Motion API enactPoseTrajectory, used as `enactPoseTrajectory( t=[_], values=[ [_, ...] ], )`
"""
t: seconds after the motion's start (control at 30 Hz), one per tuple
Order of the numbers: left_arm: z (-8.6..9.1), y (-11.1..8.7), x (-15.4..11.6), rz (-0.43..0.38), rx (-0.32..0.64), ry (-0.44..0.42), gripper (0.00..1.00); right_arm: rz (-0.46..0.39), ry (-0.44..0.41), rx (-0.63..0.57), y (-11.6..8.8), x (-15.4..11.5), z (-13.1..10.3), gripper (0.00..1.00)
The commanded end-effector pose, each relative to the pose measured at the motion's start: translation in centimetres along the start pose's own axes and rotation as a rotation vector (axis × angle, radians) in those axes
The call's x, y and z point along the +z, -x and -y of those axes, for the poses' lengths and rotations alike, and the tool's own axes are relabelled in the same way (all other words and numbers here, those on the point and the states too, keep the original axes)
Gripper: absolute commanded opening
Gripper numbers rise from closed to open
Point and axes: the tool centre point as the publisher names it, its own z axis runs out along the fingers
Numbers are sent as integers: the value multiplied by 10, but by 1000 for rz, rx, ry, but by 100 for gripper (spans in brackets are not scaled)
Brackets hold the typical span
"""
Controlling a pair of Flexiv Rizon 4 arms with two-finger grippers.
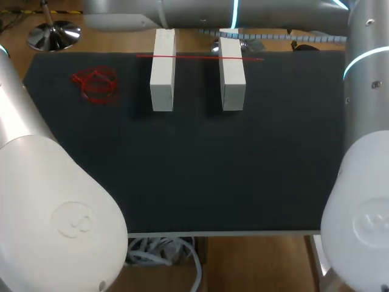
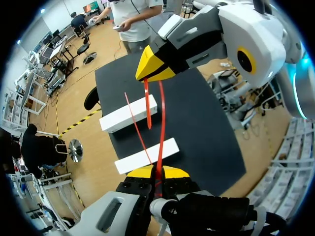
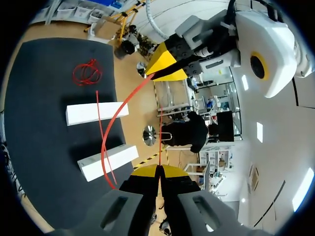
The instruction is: Grab the tape and strap the tape.
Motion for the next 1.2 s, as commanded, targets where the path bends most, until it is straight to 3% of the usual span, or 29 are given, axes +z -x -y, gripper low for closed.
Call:
enactPoseTrajectory(
  t=[0.03,1.2],
  values=[
    [0,0,0,-2,0,1,0,-5,-22,-9,5,1,-8,0],
    [0,0,0,-2,0,1,0,-9,15,-91,6,7,-45,0]
  ],
)
